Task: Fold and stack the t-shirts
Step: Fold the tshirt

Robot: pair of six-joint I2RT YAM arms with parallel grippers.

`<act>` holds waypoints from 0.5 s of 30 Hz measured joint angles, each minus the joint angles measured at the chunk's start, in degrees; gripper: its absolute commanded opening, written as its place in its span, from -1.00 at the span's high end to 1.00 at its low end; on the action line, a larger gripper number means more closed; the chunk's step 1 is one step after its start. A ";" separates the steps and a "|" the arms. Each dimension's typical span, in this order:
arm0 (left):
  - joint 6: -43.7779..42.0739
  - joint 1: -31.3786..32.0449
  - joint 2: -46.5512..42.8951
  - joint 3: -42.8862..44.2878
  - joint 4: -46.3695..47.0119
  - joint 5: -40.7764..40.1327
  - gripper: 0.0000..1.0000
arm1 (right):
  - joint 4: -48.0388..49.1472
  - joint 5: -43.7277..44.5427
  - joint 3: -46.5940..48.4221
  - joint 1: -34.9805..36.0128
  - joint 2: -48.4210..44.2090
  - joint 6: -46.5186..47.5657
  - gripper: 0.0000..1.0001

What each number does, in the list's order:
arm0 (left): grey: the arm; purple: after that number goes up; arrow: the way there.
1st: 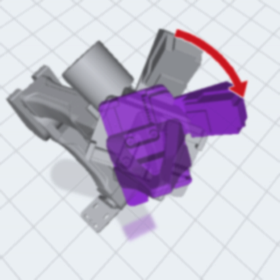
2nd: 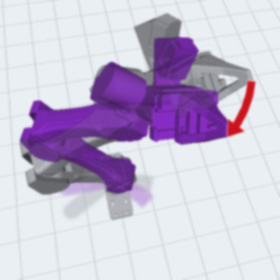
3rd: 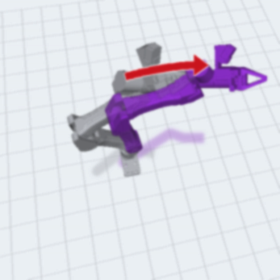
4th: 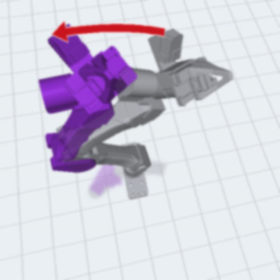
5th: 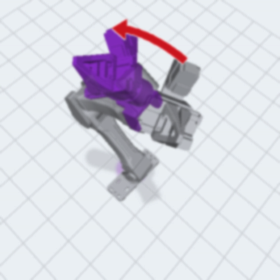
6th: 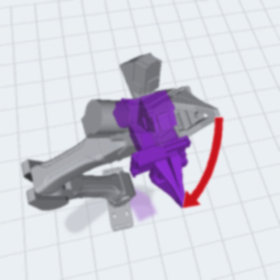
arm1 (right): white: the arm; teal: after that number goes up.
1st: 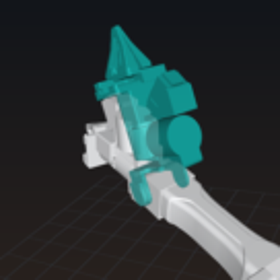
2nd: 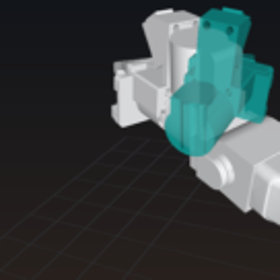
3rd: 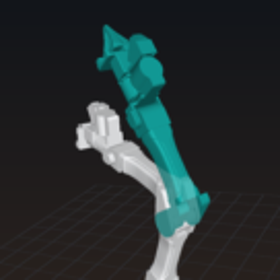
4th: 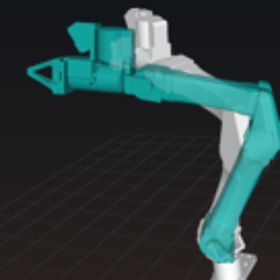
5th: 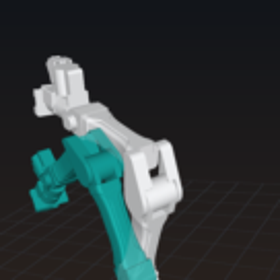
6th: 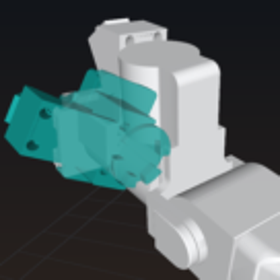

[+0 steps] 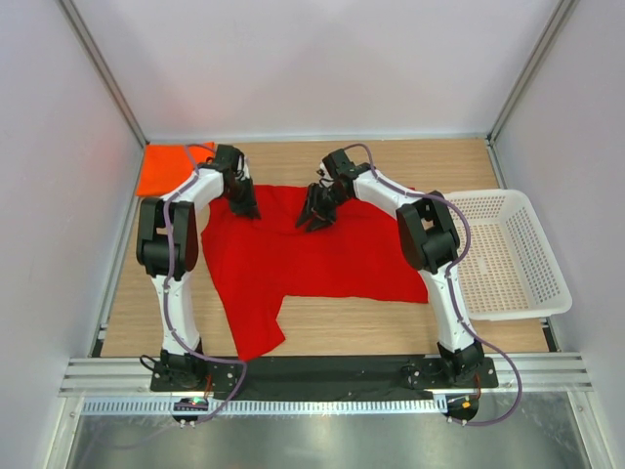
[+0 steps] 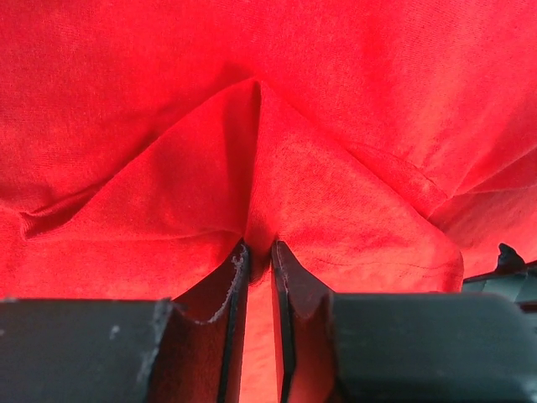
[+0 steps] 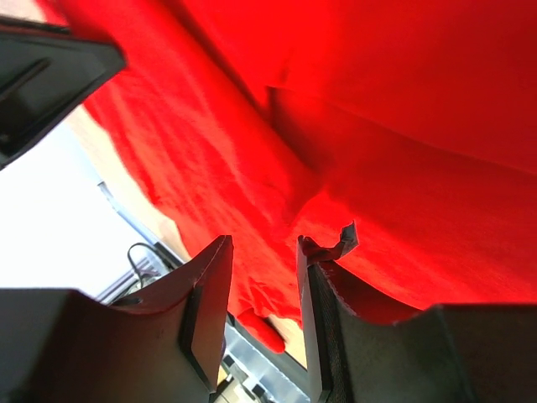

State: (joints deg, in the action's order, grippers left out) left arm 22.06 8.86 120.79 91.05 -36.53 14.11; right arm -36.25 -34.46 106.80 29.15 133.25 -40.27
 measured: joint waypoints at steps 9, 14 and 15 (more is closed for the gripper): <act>0.26 0.00 -0.31 0.00 -0.59 0.09 0.75 | -0.87 1.64 -0.26 0.04 0.11 -0.42 0.22; 0.46 0.00 -1.16 0.00 -1.66 0.07 0.90 | 0.66 0.74 -0.20 0.11 1.29 -1.70 0.50; 0.48 0.00 -1.53 0.00 -2.08 0.07 0.93 | 0.98 0.52 -0.20 0.13 1.66 -2.10 0.56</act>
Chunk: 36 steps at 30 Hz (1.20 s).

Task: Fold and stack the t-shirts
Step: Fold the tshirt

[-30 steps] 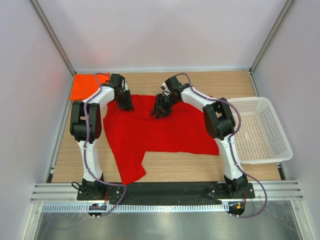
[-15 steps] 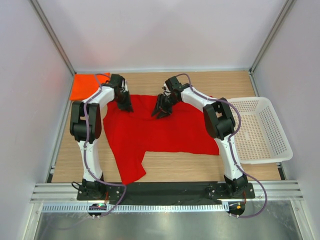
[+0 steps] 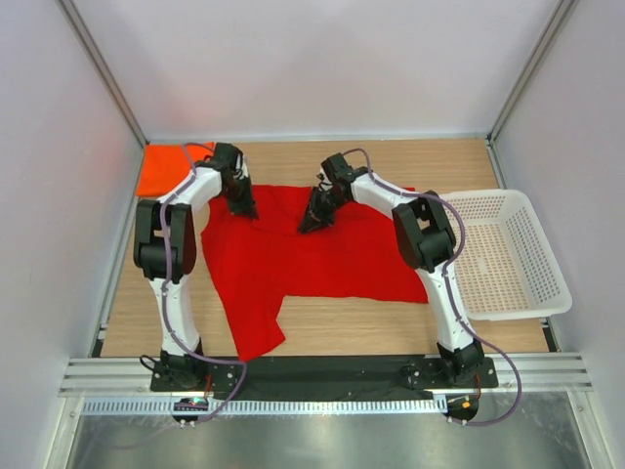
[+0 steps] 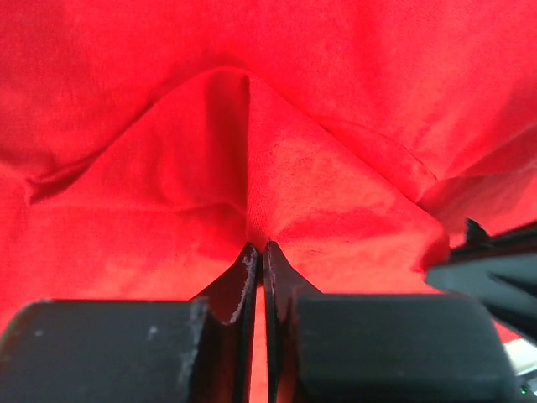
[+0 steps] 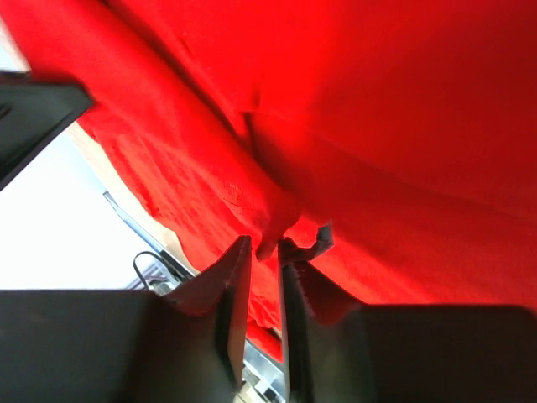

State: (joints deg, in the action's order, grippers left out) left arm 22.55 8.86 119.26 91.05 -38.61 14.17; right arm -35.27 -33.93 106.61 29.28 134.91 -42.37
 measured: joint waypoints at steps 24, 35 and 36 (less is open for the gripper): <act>3.37 0.02 -15.28 -13.60 -12.11 -1.31 0.96 | -10.19 -0.66 1.90 3.54 0.59 6.82 0.98; 4.74 0.00 -17.11 -18.01 -13.81 -2.71 0.84 | -16.41 0.63 7.15 5.97 0.68 8.92 0.88; 4.85 0.00 -17.11 -18.16 -13.86 -2.89 0.68 | -16.72 0.66 7.28 6.14 0.81 8.92 0.82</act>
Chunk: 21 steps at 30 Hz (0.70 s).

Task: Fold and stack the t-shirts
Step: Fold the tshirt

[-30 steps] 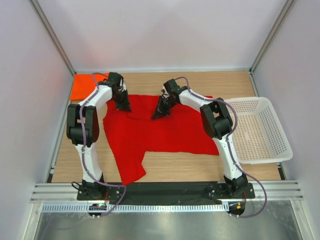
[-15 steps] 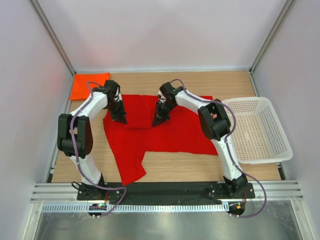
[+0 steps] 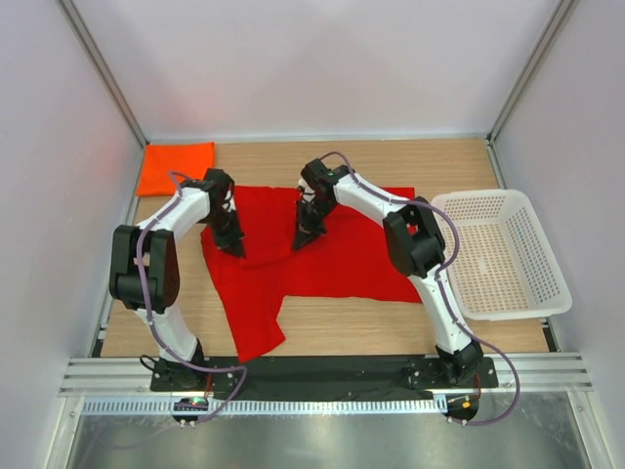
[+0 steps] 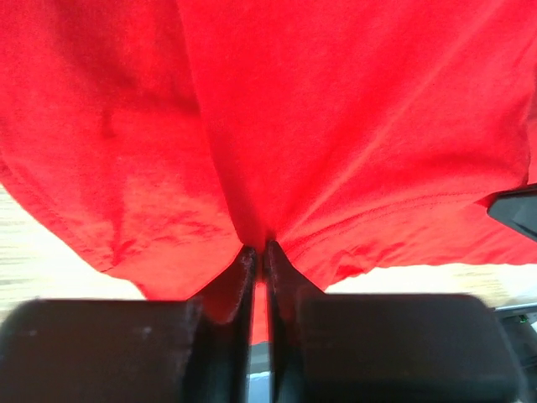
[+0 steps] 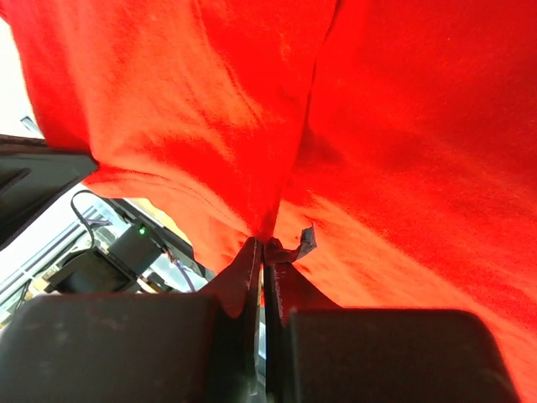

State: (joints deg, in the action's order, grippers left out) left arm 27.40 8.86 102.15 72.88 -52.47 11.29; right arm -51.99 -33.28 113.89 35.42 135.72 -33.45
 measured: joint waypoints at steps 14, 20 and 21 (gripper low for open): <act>0.04 0.00 0.42 12.11 -1.70 -2.75 0.24 | -4.61 14.49 1.68 -3.58 -0.28 0.74 -0.26; 1.51 0.00 7.89 19.98 2.54 -2.97 0.30 | -3.52 31.23 1.53 -12.68 -5.62 -1.73 -0.33; 2.10 0.00 9.99 21.00 3.41 -3.32 0.31 | -2.67 33.48 1.49 -14.32 -6.16 -1.95 -0.33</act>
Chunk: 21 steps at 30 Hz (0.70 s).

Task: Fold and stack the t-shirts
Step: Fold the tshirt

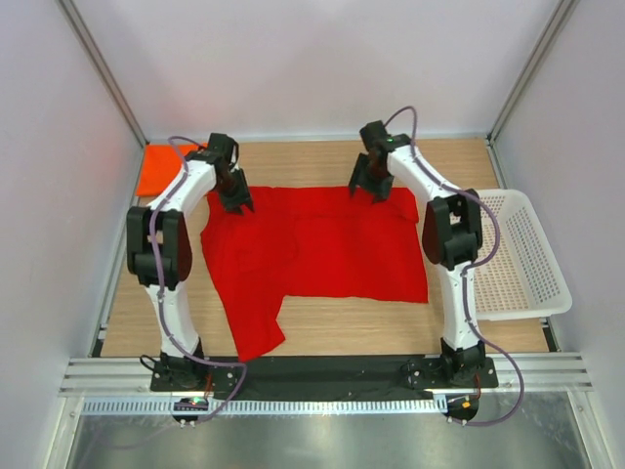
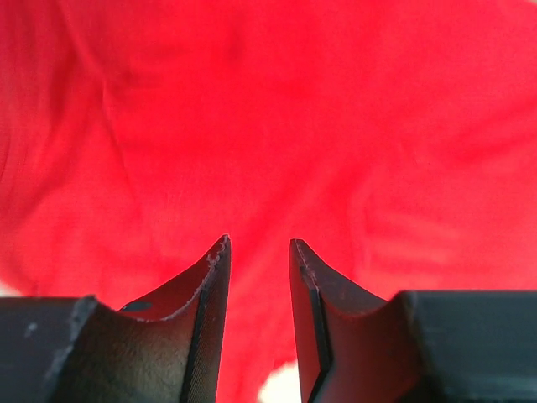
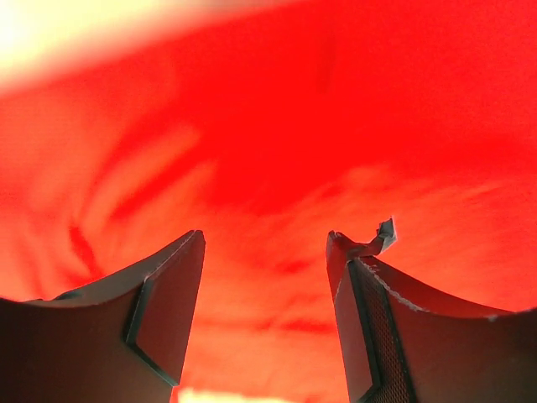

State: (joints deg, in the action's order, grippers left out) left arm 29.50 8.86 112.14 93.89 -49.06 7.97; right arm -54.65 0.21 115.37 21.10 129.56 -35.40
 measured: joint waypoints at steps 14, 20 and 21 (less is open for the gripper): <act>5.49 -3.87 11.23 1.11 3.85 -3.50 0.33 | 6.91 12.35 1.62 -6.80 7.13 2.89 -0.30; 6.03 -4.17 11.23 0.87 3.96 -3.41 0.32 | 8.79 11.06 3.26 -8.17 8.31 5.31 -0.32; 6.03 -4.17 11.26 0.87 3.96 -3.39 0.32 | 8.76 10.60 4.46 -8.50 9.01 6.05 -0.32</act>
State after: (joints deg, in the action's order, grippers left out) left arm 35.53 4.69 123.39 94.76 -45.10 4.58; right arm -45.89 10.81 119.83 12.60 138.56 -29.34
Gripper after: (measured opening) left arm 0.337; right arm 0.657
